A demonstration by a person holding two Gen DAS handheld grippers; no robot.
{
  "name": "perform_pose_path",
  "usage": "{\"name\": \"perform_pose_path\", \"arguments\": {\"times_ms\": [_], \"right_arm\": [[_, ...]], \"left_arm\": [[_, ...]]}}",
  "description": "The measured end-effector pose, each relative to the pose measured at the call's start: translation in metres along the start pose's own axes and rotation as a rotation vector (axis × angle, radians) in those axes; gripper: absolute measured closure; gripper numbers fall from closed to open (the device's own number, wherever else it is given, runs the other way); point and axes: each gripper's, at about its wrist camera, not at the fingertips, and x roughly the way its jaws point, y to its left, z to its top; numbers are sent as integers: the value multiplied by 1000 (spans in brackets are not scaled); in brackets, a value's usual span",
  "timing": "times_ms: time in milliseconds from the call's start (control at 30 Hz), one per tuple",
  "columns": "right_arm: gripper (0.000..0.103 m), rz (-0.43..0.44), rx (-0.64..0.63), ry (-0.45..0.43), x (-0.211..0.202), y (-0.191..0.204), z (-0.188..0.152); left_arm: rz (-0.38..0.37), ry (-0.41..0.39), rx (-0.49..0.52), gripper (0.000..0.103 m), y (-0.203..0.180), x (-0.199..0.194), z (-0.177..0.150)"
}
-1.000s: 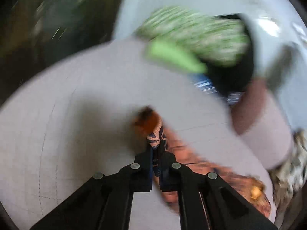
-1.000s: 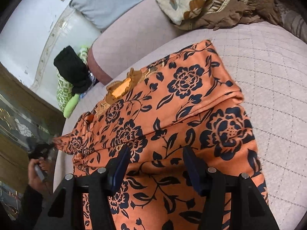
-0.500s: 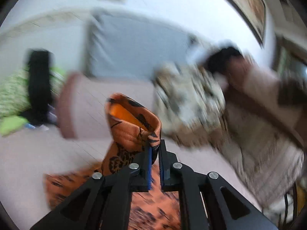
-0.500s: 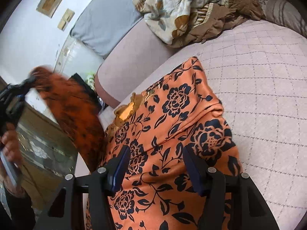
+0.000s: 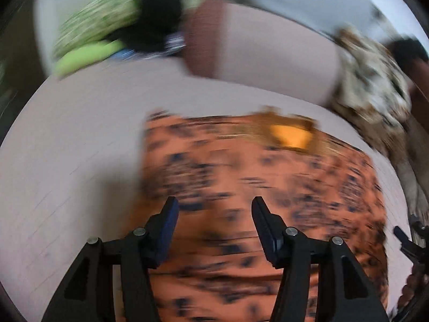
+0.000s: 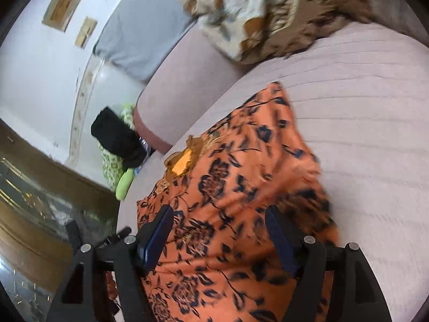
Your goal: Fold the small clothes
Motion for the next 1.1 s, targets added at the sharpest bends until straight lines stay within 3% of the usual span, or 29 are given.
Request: {"name": "perform_pose_path", "arguments": {"times_ms": [100,200,267,300,333,367,467,567,667,700,733,767,800,867,933,967,1000,1033,1100], "right_arm": [[28,-117,-33,45,30,8,27],[31,-252,-68,168,72,7,39],[56,-325,-106,251,93,5,34],[76,-359,-124,252,95,5,32],[85,-360,-134,250,93,7,31],[91,-354,-138,241,88,9,30],[92,-427,-211,192,72,20,27],[88,-427,-184,194,69,8,25],[77,-372,-135,175,59,0,31],[65,-353,-139,145,55,3,35],[41,-330,-145,116,52,7,40],[29,-312,-149,87,51,13,45],[23,-304,-158,67,54,17,50],[23,-315,-190,72,71,25,63],[25,-339,-223,111,97,27,73],[27,-352,-228,131,107,25,75],[58,-354,-233,172,121,22,76],[99,-371,-249,213,131,24,74],[100,-400,-323,196,130,35,68]], "left_arm": [[28,18,-82,46,40,8,-6],[6,41,-122,46,55,19,-13],[-23,69,-126,46,56,30,-13],[-27,78,-127,46,57,33,-13],[-30,83,-126,46,58,36,-12],[-32,78,-122,46,58,38,-10],[-51,42,-123,46,65,35,2],[-52,30,-142,46,72,39,15],[-42,59,-111,46,71,52,28],[-36,61,-90,46,71,57,34],[-26,59,-82,46,71,60,38],[-22,58,-82,46,70,64,42],[-24,61,-86,46,71,67,45],[-45,77,-97,46,72,73,51],[-46,84,-81,70,70,78,54],[-48,99,-74,92,68,81,54],[-52,105,-74,94,67,83,55],[-47,92,-67,96,65,80,56],[-36,41,-22,98,60,68,60]]}}
